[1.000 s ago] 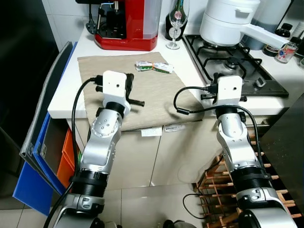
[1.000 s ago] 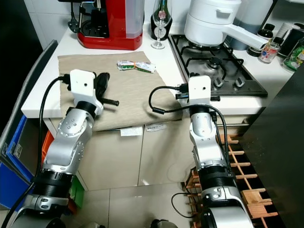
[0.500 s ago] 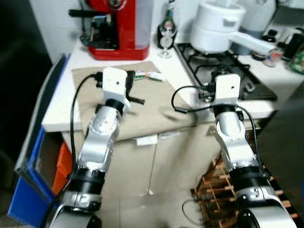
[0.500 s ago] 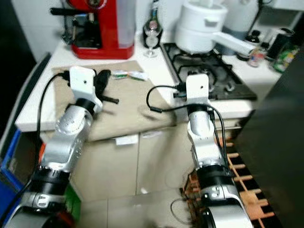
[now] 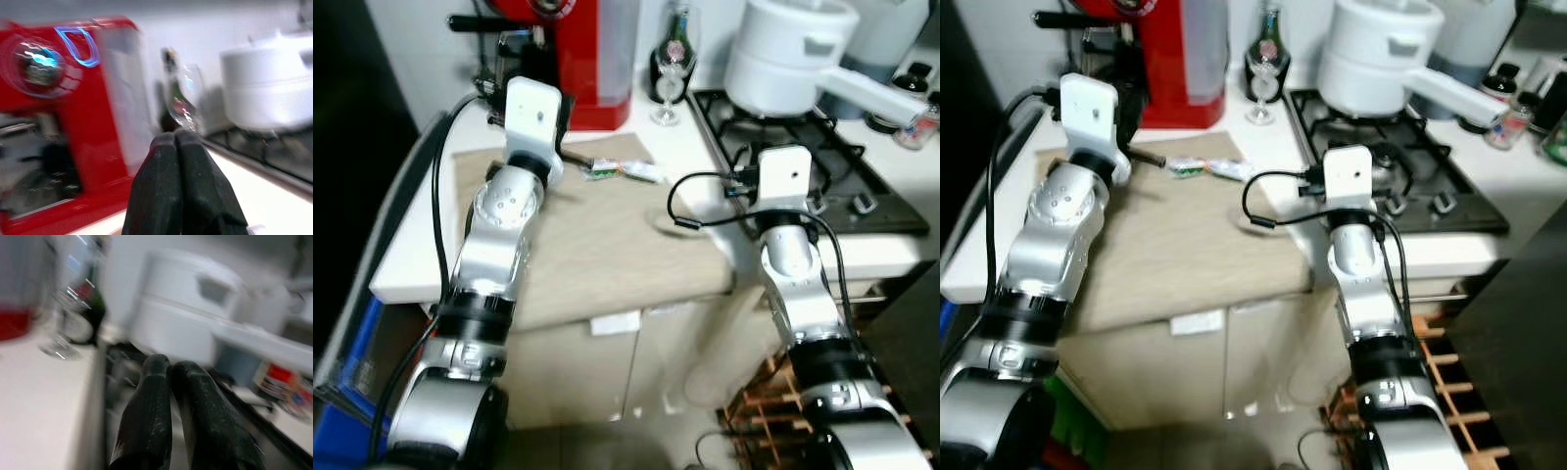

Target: Restocking fridge

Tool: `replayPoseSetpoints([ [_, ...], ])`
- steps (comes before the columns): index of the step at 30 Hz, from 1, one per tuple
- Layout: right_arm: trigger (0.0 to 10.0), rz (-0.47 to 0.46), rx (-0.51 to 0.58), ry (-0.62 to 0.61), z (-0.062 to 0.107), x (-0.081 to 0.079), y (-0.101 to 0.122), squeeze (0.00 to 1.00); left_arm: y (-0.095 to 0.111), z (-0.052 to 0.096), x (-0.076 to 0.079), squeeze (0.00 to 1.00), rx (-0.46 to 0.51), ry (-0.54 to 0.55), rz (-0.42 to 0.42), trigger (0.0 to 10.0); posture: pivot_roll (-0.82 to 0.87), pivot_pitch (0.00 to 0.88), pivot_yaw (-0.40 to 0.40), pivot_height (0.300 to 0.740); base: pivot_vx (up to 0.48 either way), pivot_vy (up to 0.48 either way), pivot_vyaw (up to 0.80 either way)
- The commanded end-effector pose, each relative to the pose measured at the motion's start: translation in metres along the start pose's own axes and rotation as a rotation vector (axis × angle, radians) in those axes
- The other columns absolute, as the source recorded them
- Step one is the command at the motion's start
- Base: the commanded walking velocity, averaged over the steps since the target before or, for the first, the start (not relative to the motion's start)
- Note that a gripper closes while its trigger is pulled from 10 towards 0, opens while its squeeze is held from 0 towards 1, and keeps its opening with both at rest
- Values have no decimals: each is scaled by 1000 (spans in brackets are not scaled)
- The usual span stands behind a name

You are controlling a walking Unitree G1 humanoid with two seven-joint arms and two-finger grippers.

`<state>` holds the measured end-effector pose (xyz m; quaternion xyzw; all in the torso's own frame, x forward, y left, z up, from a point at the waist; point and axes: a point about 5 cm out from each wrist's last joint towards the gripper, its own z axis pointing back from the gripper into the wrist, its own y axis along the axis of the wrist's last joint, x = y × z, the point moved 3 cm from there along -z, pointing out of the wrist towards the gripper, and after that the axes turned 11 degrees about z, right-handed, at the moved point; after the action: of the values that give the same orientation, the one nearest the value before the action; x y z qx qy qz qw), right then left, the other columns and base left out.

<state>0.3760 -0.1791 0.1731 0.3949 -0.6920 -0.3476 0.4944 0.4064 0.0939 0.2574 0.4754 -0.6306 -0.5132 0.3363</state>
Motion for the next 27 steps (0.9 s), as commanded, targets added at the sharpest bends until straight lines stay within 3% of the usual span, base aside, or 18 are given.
replayPoseSetpoints([
  [1, 10000, -11, 30, -8, 0, -1, 9, 0, 9, -4, -16, 0, -15, 27, -31, 10000, -51, 0, -1, 740, 0, 0, 0],
  [3, 10000, -14, 32, -16, 7, 0, 10, 0, 18, -21, -33, 0, -82, 37, -78, 10000, -78, 0, 17, 740, 0, 0, 0],
  [4, 10000, -14, 32, -16, 7, 0, 10, 0, 18, -21, -33, 0, -82, 37, -78, 10000, -78, 0, 17, 740, 0, 0, 0],
  [5, 10000, -18, 29, -19, 14, 0, 11, 0, 18, -26, -43, 0, -116, 52, -90, 10000, -84, 0, 27, 740, 0, 0, 0],
  [8, 10000, -21, 23, -25, 23, 2, 11, 0, 11, -30, -47, 0, -173, 41, -118, 10000, -105, 14, 51, 740, 0, 0, 0],
  [9, 10000, -27, 15, -32, 31, 4, 10, 0, 8, -31, -48, 0, -197, 26, -129, 10000, -145, 51, 93, 740, 0, 0, 0],
  [11, 10000, -4, 6, -28, 48, 6, 5, 0, 3, -32, -40, 0, -243, -80, -191, 10000, -179, 80, 121, 740, 0, 0, 0],
  [15, 10000, -3, -13, -30, 59, 13, 0, 0, 9, -37, -27, 0, -224, -179, -262, 10000, -213, 120, 143, 740, 0, 0, 0],
  [16, 10000, -6, -24, -41, 68, 18, 1, 0, 11, -38, -26, 0, -225, -181, -262, 10000, -259, 176, 169, 740, 0, 0, 0],
  [21, 10000, 29, -75, -77, 98, 35, 6, 0, 6, -41, -30, 0, -257, -122, -261, 10000, -331, 242, 172, 740, 0, 0, 0],
  [27, 10000, 41, -105, -83, 108, 37, 6, 0, 3, -40, -41, 0, -278, -46, -253, 10000, -351, 252, 168, 740, 0, 0, 0],
])
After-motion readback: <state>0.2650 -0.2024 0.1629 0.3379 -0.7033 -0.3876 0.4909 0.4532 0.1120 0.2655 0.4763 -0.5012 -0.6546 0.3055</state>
